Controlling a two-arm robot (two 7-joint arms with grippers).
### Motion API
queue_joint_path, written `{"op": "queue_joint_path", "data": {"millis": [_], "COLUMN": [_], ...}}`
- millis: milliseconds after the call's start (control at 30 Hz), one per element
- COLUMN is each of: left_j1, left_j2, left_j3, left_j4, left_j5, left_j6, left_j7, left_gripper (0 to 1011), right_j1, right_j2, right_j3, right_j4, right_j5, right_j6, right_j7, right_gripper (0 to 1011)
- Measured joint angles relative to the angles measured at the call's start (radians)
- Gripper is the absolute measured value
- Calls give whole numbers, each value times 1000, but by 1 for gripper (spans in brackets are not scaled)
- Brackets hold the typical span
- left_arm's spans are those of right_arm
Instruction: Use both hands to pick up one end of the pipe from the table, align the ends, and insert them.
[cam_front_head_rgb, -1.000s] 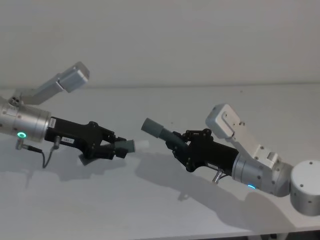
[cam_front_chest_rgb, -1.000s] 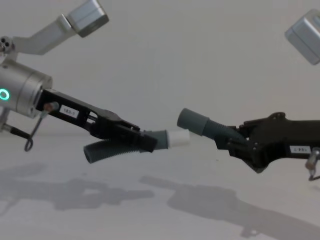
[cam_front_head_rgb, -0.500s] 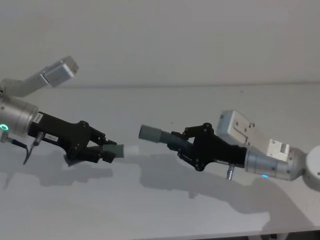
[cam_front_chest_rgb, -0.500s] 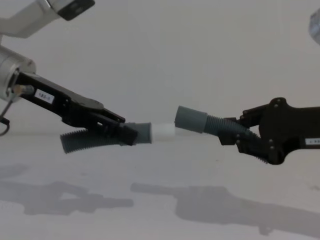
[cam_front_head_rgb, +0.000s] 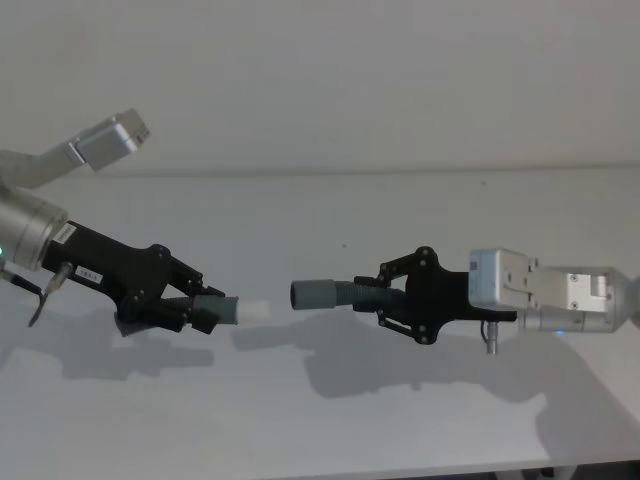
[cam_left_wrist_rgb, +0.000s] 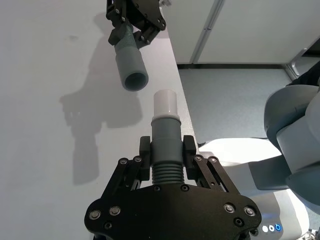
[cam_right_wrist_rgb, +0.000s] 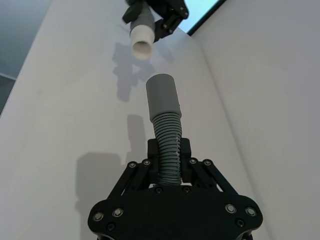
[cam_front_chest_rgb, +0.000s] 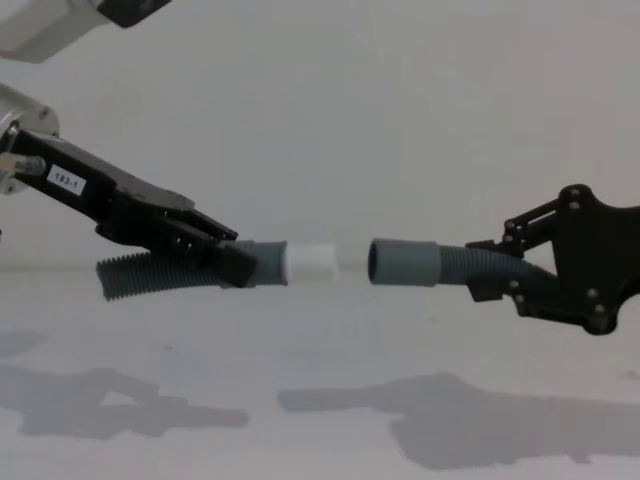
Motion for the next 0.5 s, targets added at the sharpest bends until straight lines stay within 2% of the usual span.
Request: {"op": "queue_joint_path", "data": {"millis": [200,500], "left_j1": [-5,-9], "left_j2": [2,3], "left_j3": [5,8], "left_j4": [2,3], "left_j5": [-1,-2], "left_j6": [0,-1], "left_j7": [-13,-24], "left_gripper": [354,354], "right_j1": [31,53], "right_j2": [10,15], "right_j3": [-15,-26], "right_j4": [35,55], "right_j5": [0,-1], "right_j6": [-63,-107], "right_j7": [41,61], "right_gripper": [213,214]}}
